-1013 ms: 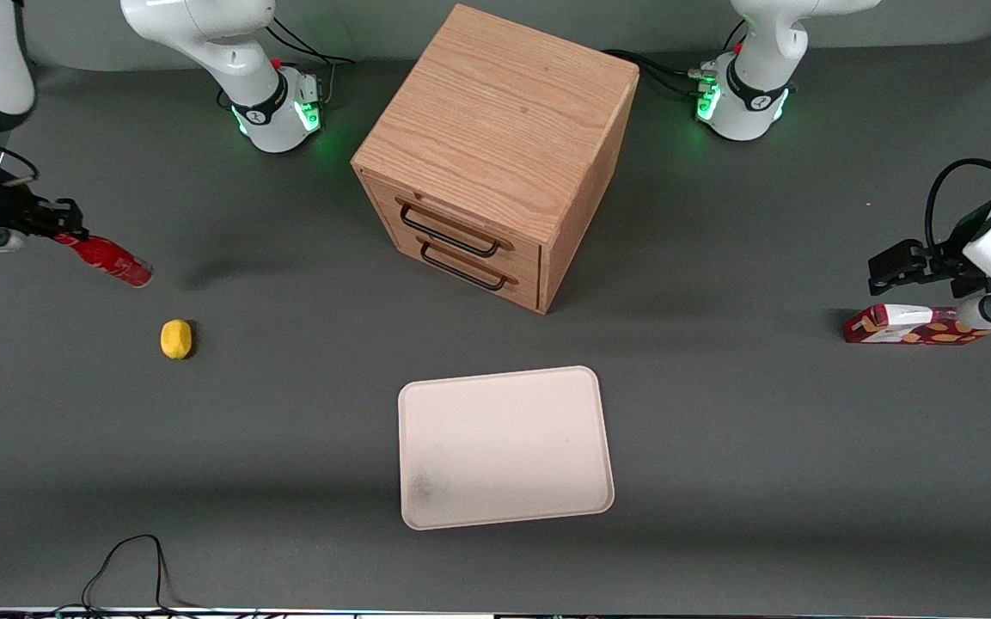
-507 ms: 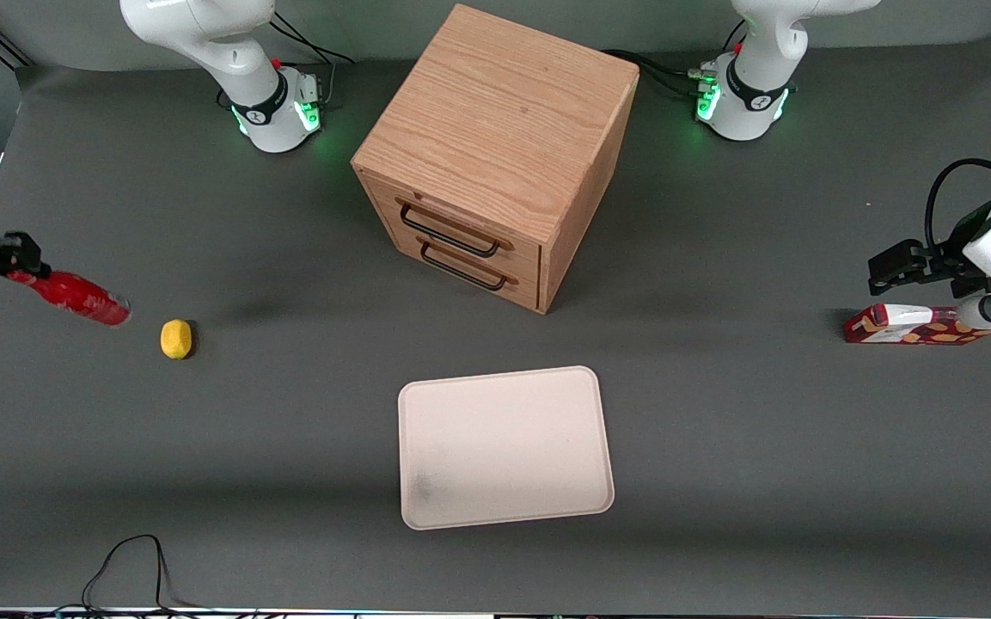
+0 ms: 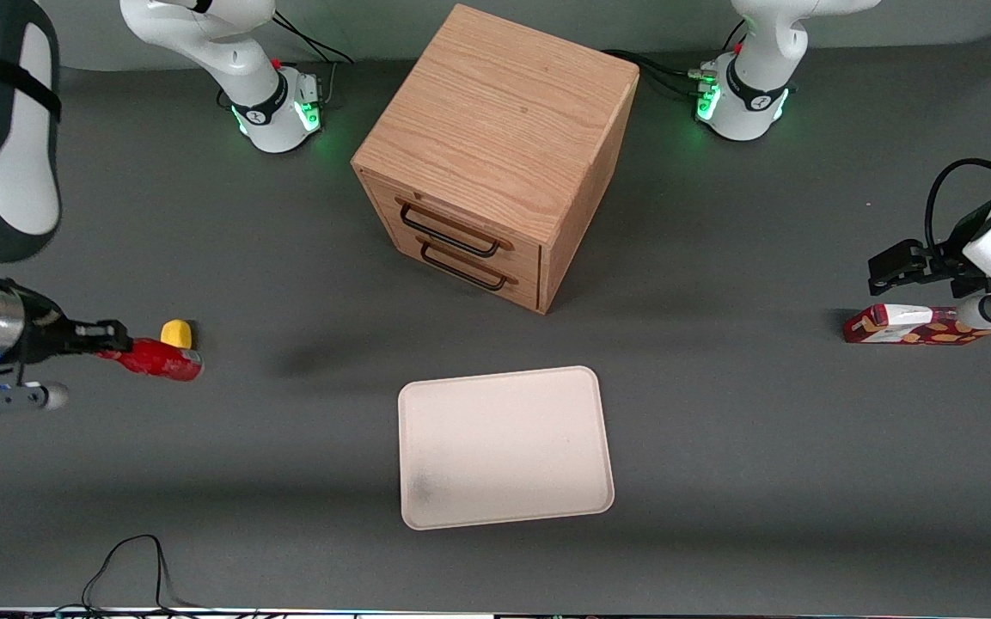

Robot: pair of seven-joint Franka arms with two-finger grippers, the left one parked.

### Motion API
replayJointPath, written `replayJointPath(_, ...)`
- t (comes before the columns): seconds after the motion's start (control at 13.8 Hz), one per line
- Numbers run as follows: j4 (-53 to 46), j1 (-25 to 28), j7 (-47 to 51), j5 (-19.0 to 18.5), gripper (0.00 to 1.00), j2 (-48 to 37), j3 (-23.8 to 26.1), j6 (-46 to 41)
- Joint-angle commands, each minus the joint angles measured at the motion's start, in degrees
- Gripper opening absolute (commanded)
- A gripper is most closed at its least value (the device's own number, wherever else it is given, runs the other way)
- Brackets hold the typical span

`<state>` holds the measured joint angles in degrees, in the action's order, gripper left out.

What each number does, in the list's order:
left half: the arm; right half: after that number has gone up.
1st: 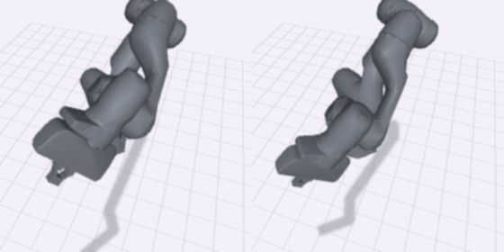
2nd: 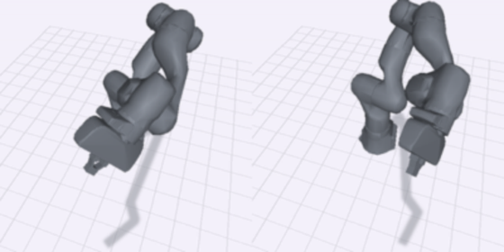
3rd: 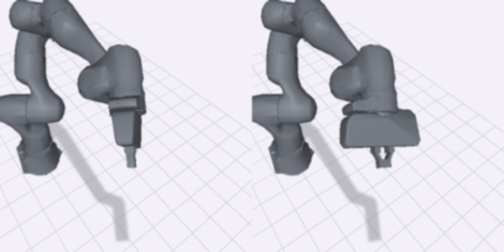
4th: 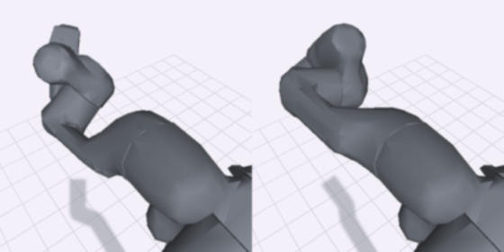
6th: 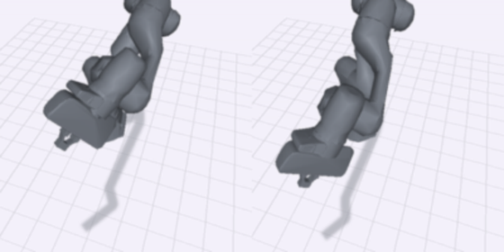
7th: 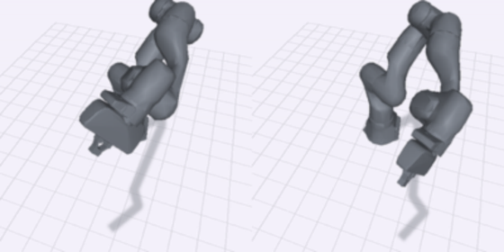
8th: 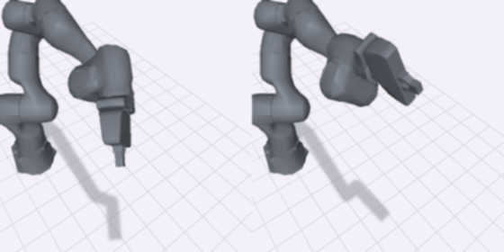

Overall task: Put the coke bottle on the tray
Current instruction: 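Lift the bottle and carry it with the right gripper to the white tray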

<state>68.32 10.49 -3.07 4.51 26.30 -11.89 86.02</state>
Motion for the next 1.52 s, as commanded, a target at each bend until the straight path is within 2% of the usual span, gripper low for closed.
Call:
replayJointPath(0.0, -11.35, -0.56, 10.06, 1.2, 0.0, 6.73, 4.84, -3.23)
replayJointPath(0.22, -16.9, 0.22, 19.2, 0.68, 0.0, 12.0, 10.99, -2.35)
replayJointPath(0.36, -17.96, 4.69, 24.4, -1.07, 0.0, 14.12, 11.1, 0.71)
replayJointPath(0.58, -19.27, 8.57, 31.27, -2.13, 0.0, 17.81, 11.1, 8.0)
replayJointPath(1.01, -22.79, 12.71, 39.53, -4.16, 0.0, 26.25, 10.83, 23.65)
replayJointPath(1.16, -23.76, 13.5, 40.68, -5.91, 0.0, 28.18, 10.92, 26.29)
replayJointPath(1.45, -23.85, 15.16, 42.18, -6.18, 0.0, 29.86, 10.83, 28.93)
